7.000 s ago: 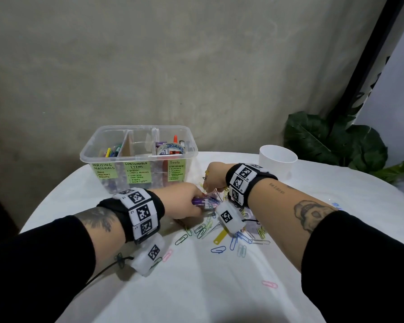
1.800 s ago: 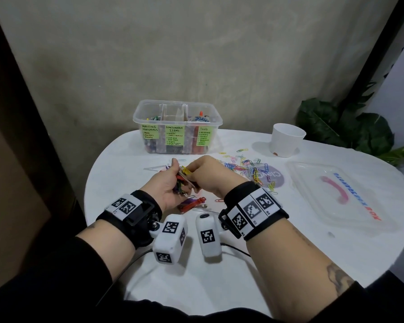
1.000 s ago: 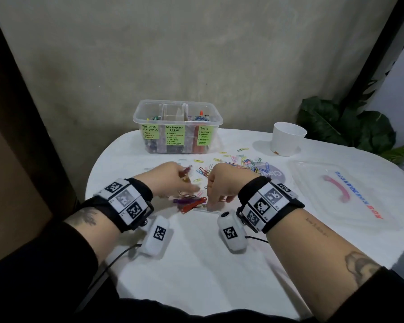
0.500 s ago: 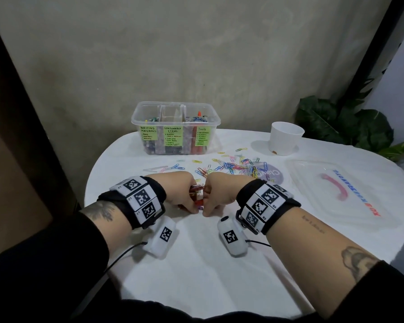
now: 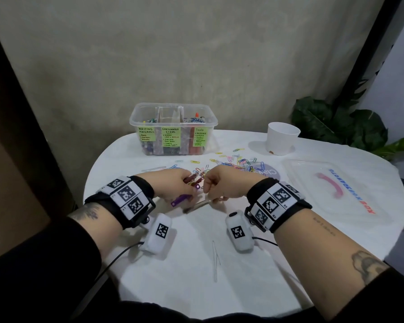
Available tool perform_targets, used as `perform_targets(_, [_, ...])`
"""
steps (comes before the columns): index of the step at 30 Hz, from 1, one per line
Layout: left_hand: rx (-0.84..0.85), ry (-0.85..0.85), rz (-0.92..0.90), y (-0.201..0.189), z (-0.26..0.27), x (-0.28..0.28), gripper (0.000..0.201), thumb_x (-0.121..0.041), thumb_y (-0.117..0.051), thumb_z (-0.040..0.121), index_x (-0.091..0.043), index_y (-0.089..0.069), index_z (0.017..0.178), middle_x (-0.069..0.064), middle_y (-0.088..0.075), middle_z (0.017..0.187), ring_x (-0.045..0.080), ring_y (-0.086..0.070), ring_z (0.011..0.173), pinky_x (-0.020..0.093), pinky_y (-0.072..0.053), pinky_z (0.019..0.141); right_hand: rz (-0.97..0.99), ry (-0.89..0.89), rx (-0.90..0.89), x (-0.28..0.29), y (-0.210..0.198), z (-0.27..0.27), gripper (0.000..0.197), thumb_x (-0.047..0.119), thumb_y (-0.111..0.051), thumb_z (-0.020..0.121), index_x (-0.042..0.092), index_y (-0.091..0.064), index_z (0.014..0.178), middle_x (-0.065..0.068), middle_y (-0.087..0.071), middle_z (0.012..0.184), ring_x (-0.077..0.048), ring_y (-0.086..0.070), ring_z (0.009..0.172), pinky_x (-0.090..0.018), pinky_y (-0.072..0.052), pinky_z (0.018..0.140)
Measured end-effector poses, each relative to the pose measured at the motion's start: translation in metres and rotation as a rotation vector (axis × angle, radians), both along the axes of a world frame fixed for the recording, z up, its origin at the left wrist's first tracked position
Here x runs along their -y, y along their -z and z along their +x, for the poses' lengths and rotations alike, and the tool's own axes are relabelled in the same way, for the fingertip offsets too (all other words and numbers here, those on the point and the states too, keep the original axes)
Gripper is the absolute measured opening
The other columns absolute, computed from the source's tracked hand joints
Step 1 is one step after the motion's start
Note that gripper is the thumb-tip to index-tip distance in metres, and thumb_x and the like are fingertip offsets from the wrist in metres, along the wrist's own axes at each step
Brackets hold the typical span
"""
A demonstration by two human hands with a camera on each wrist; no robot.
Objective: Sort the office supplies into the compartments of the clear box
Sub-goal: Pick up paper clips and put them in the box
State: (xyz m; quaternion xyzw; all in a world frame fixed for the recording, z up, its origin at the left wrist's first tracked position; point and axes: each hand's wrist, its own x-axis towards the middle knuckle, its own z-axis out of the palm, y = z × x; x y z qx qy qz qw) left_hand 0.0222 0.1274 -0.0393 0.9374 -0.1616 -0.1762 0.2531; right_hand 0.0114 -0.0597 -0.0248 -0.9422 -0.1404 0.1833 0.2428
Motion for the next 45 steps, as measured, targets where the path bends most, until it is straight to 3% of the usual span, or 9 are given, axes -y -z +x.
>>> perform_targets(4, [-0.063, -0.106, -0.190, 0.001, 0.001, -0.006, 0.023, -0.032, -0.060, 0.094, -0.012, -0.058, 0.103, 0.002, -0.073, 0.085, 0.024, -0.063, 0.067, 0.035, -0.051, 0.060, -0.113, -0.038, 0.042, 0.001, -0.001, -0.004, 0.031, 0.029, -0.087, 0.066, 0.013, -0.070, 0.085, 0.001, -0.069, 0.074, -0.012, -0.059, 0.063, -0.027, -0.047, 0.063])
perform_targets(8, [-0.056, -0.028, -0.085, 0.001, -0.002, -0.006, 0.043, -0.055, -0.075, 0.075, -0.015, -0.066, 0.089, -0.002, -0.064, 0.067, 0.016, -0.052, 0.054, 0.023, -0.042, 0.049, -0.171, -0.064, 0.027, -0.008, 0.005, -0.004, 0.036, 0.037, -0.086, 0.066, 0.027, -0.067, 0.095, 0.004, -0.066, 0.088, -0.015, -0.063, 0.076, -0.035, -0.052, 0.077])
perform_targets(16, [-0.086, -0.020, -0.015, 0.001, -0.004, 0.008, 0.048, -0.050, -0.089, 0.055, -0.016, -0.072, 0.085, -0.004, -0.064, 0.057, 0.015, -0.051, 0.052, 0.022, -0.037, 0.051, -0.384, -0.210, 0.054, -0.021, 0.009, -0.001, 0.008, 0.022, -0.062, 0.086, 0.014, -0.066, 0.087, -0.003, -0.067, 0.082, -0.017, -0.056, 0.069, -0.031, -0.047, 0.065])
perform_targets(19, [-0.075, -0.024, -0.114, 0.002, -0.001, 0.007, 0.042, -0.046, -0.088, 0.061, -0.015, -0.072, 0.084, -0.007, -0.056, 0.053, 0.014, -0.043, 0.046, 0.020, -0.032, 0.046, -0.247, -0.218, 0.086, -0.012, 0.004, -0.001, 0.004, 0.014, -0.063, 0.085, 0.010, -0.064, 0.084, -0.005, -0.067, 0.080, -0.019, -0.058, 0.071, -0.036, -0.052, 0.074])
perform_targets(24, [-0.063, -0.021, -0.146, -0.009, 0.002, 0.009, 0.039, -0.043, -0.090, 0.061, -0.014, -0.069, 0.075, -0.002, -0.058, 0.053, 0.013, -0.045, 0.043, 0.018, -0.035, 0.044, 0.153, -0.106, 0.042, 0.007, -0.002, 0.000, 0.004, 0.005, -0.070, 0.083, 0.002, -0.070, 0.085, 0.001, -0.066, 0.064, -0.004, -0.055, 0.050, -0.017, -0.044, 0.051])
perform_targets(34, [-0.007, -0.147, -0.322, -0.008, 0.015, 0.031, 0.044, -0.054, -0.070, 0.081, -0.010, -0.072, 0.083, -0.004, -0.062, 0.060, 0.011, -0.044, 0.039, 0.019, -0.039, 0.044, 0.680, 0.384, 0.145, 0.057, -0.016, 0.043, 0.026, 0.026, -0.074, 0.087, 0.001, -0.069, 0.086, -0.013, -0.071, 0.077, -0.016, -0.062, 0.060, -0.027, -0.049, 0.057])
perform_targets(37, [-0.090, -0.174, -0.422, -0.005, 0.018, 0.034, 0.038, -0.051, -0.064, 0.088, -0.015, -0.069, 0.076, -0.002, -0.055, 0.064, 0.012, -0.042, 0.045, 0.022, -0.040, 0.046, 0.463, 0.613, 0.212, 0.084, -0.009, 0.078, 0.018, 0.017, -0.073, 0.087, 0.003, -0.065, 0.079, -0.013, -0.068, 0.074, -0.021, -0.059, 0.062, -0.031, -0.050, 0.059])
perform_targets(40, [-0.176, -0.166, -0.506, -0.002, 0.022, 0.034, 0.040, -0.050, -0.060, 0.091, -0.013, -0.061, 0.074, 0.004, -0.052, 0.071, 0.017, -0.039, 0.054, 0.024, -0.037, 0.047, 0.007, 0.536, 0.216, 0.101, 0.000, 0.104, 0.011, 0.014, -0.076, 0.082, 0.004, -0.073, 0.086, -0.012, -0.072, 0.087, -0.025, -0.068, 0.078, -0.037, -0.060, 0.076])
perform_targets(45, [-0.302, -0.131, -0.568, -0.007, 0.023, 0.037, 0.039, -0.048, -0.056, 0.094, -0.014, -0.053, 0.076, 0.006, -0.058, 0.074, 0.014, -0.043, 0.058, 0.026, -0.041, 0.048, -0.392, 0.405, 0.165, 0.095, 0.008, 0.123, 0.037, 0.043, -0.078, 0.076, 0.008, -0.067, 0.082, -0.006, -0.067, 0.078, -0.026, -0.067, 0.080, -0.029, -0.052, 0.068])
